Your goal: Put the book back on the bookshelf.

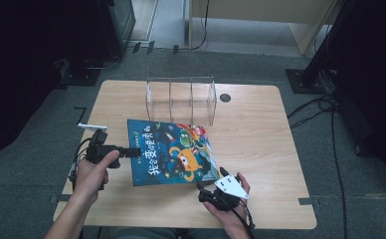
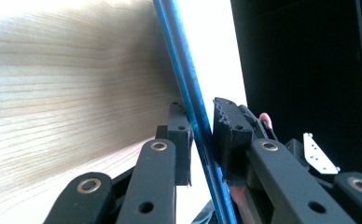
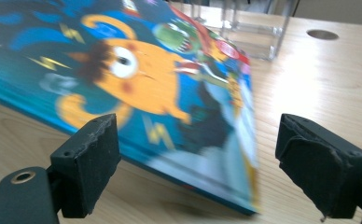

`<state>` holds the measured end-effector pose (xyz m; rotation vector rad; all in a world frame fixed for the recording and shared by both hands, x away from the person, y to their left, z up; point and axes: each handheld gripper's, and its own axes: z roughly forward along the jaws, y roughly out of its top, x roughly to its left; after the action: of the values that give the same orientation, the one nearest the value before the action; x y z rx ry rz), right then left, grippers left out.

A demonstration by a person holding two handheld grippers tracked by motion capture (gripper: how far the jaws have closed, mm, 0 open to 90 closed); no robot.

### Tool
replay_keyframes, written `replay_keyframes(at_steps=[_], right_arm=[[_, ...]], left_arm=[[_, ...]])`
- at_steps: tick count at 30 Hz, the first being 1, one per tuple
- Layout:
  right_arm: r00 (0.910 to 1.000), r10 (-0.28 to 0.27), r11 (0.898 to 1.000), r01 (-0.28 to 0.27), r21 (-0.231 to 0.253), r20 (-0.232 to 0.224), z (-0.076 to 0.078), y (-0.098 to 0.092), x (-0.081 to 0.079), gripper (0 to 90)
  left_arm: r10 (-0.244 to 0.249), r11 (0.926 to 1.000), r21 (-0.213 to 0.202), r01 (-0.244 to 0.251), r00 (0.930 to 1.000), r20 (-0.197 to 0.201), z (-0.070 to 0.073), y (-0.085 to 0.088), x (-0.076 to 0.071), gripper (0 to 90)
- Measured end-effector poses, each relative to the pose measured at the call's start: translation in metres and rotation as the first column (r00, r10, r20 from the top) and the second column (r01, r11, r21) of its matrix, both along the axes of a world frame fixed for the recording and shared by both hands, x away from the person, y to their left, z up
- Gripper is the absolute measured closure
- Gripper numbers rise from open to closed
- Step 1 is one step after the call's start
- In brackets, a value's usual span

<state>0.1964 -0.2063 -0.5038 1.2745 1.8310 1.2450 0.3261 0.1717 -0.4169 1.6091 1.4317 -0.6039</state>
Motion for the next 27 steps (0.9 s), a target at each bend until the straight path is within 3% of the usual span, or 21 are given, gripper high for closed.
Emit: replay_keyframes(at_steps=[8,12,16,27], right_arm=[[0.9978,-0.053,0.999,0.053,-0.008,-0.039,-0.004,-0.029,0.009,12.4],[0.992,-0.103,0.994,0.101,-0.029,-0.073,-0.008,-0.051,0.012,12.4],[0.9871,-0.124,0.992,0.122,-0.021,-0.102,-0.01,-0.063,0.015,11.1],[0.9577,-0.206,0.978,0.197,-0.067,-0.201,-0.016,-0.106,0.021,9.0]], left_arm=[[0.0,0.9992,0.039,0.0,1.0,0.005,0.014,0.005,0.004,78.8],[-0.007,0.9978,0.067,0.006,0.9999,0.008,0.023,0.007,0.004,78.7],[-0.014,0.996,0.088,0.013,0.9998,0.012,0.031,0.007,0.005,78.9],[-0.016,0.9869,0.161,0.011,0.9995,0.028,0.06,0.01,0.012,80.1]])
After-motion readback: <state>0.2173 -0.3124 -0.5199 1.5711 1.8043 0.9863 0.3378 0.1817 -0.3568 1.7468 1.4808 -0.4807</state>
